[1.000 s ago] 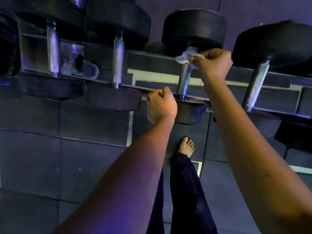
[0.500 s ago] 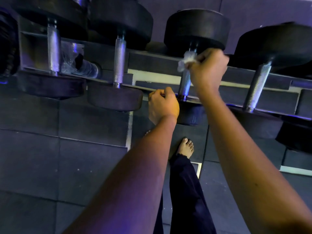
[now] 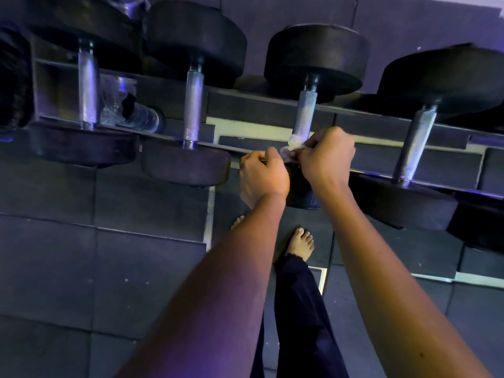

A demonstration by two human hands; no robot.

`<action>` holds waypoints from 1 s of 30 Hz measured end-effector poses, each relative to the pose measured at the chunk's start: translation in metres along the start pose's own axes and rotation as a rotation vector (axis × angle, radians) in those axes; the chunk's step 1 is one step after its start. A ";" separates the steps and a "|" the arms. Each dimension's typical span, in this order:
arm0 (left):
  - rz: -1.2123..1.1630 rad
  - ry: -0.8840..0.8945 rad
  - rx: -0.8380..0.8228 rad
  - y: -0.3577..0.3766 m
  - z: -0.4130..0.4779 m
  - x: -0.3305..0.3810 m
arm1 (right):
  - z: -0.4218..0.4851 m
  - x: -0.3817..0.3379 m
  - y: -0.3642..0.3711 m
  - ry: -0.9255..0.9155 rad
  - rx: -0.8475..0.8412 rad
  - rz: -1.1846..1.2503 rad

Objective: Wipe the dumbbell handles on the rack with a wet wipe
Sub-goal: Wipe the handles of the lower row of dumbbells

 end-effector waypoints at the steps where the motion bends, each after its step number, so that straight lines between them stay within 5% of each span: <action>1: -0.001 -0.004 0.001 0.000 0.000 0.000 | 0.005 -0.004 -0.001 -0.016 0.033 0.008; 11: -0.018 -0.003 -0.011 -0.001 -0.001 0.000 | 0.046 -0.027 -0.008 -0.045 0.351 0.166; 30: -0.045 0.004 -0.039 -0.003 -0.005 0.003 | 0.059 -0.018 -0.005 0.095 0.295 0.311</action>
Point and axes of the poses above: each hand's wrist, its own z-axis towards the middle knuckle, its own y-axis out of the palm, x = y × z, the point moved 5 cm from there along z, towards the middle knuckle
